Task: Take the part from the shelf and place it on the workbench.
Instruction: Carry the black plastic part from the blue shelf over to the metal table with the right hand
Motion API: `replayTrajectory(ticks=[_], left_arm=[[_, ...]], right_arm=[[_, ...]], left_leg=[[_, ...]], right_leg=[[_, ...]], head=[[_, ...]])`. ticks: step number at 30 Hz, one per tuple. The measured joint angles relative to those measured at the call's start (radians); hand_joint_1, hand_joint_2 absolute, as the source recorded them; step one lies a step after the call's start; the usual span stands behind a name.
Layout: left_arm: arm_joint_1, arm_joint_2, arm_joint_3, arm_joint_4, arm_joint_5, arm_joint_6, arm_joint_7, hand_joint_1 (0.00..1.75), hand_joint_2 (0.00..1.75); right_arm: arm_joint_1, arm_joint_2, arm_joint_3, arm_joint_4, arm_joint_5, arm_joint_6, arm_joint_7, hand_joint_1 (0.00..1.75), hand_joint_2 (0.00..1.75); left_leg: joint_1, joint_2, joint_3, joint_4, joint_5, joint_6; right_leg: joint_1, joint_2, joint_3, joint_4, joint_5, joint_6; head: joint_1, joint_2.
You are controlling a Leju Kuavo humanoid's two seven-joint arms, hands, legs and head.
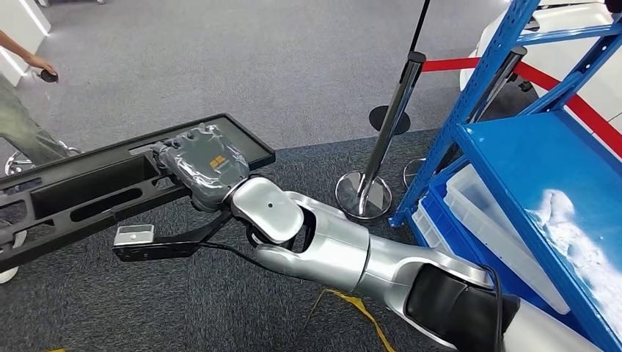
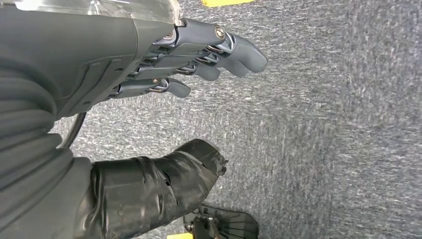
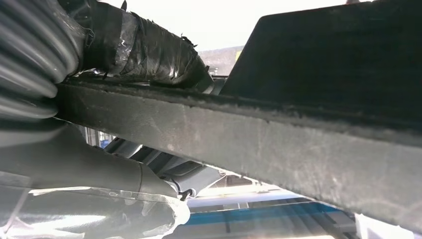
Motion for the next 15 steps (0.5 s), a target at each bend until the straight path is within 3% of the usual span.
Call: replayTrajectory(ticks=[1,3,7,9,11,12,13,14,15], left_arm=[[0.0,0.0,0.0,0.0,0.0,0.0,-0.001,0.0,1.75],[-0.002,-0.001,0.0,0.0,0.0,0.0,-0.004,0.0,1.75],[-0.002,-0.001,-0.001,0.0,0.0,0.001,-0.006,0.0,1.75],[-0.003,-0.001,-0.001,0.0,0.0,0.003,-0.007,0.0,1.75],[-0.002,-0.001,-0.001,0.0,0.0,0.01,-0.004,0.0,1.75],[0.0,-0.001,-0.001,0.0,0.001,0.017,-0.001,0.0,1.75],[0.002,-0.001,-0.001,0.0,0.002,0.028,0.003,0.0,1.75],[0.004,-0.001,-0.001,0.0,0.003,0.04,0.007,0.0,1.75],[0.005,-0.001,-0.001,0.0,0.003,0.052,0.011,0.0,1.75]], right_arm=[[-0.001,0.0,0.0,0.0,0.0,0.0,0.0,1.75,1.75],[-0.004,0.0,0.0,-0.002,0.0,-0.001,0.0,1.75,1.75],[-0.006,0.0,0.0,-0.008,0.0,-0.001,0.001,1.75,1.75],[-0.007,0.001,0.0,-0.009,0.0,-0.001,0.0,1.75,1.75],[-0.006,0.002,0.0,-0.01,0.0,-0.001,0.0,1.75,1.75],[-0.004,0.002,0.0,-0.009,0.0,-0.001,0.0,1.75,1.75],[-0.001,0.002,0.0,-0.009,0.0,-0.001,0.0,1.75,1.75],[0.0,0.002,0.0,-0.009,-0.001,-0.001,0.001,1.75,1.75],[0.001,0.002,0.0,-0.009,-0.003,-0.001,0.001,1.75,1.75]], left_leg=[[-0.001,-0.002,0.009,0.0,-0.007,-0.002],[-0.001,-0.004,0.018,-0.003,-0.018,-0.011],[0.001,-0.001,0.017,0.031,-0.018,-0.031],[0.004,0.003,-0.038,0.125,-0.035,-0.04],[0.008,0.004,-0.123,0.236,-0.079,-0.05],[0.011,0.005,-0.156,0.262,-0.1,-0.055],[0.015,0.006,-0.174,0.258,-0.109,-0.06],[0.019,0.007,-0.177,0.225,-0.095,-0.064],[0.023,0.01,-0.168,0.168,-0.053,-0.068]], right_leg=[[0.005,0.001,0.026,-0.066,0.03,-0.007],[0.012,0.002,0.062,-0.151,0.049,-0.017],[0.008,0.002,0.103,-0.185,0.035,-0.033],[0.004,-0.001,0.128,-0.192,0.025,-0.038],[0.001,-0.002,0.148,-0.193,0.012,-0.039],[-0.001,-0.002,0.159,-0.192,0.003,-0.038],[-0.003,-0.001,0.171,-0.191,-0.006,-0.035],[-0.006,0.0,0.183,-0.189,-0.017,-0.032],[-0.008,0.001,0.195,-0.186,-0.028,-0.027]], head=[[-0.002,0.0],[-0.003,0.0],[-0.005,0.0],[-0.008,0.0],[-0.009,0.0],[-0.01,0.0],[-0.01,0.0],[-0.01,0.0],[-0.01,0.0]])
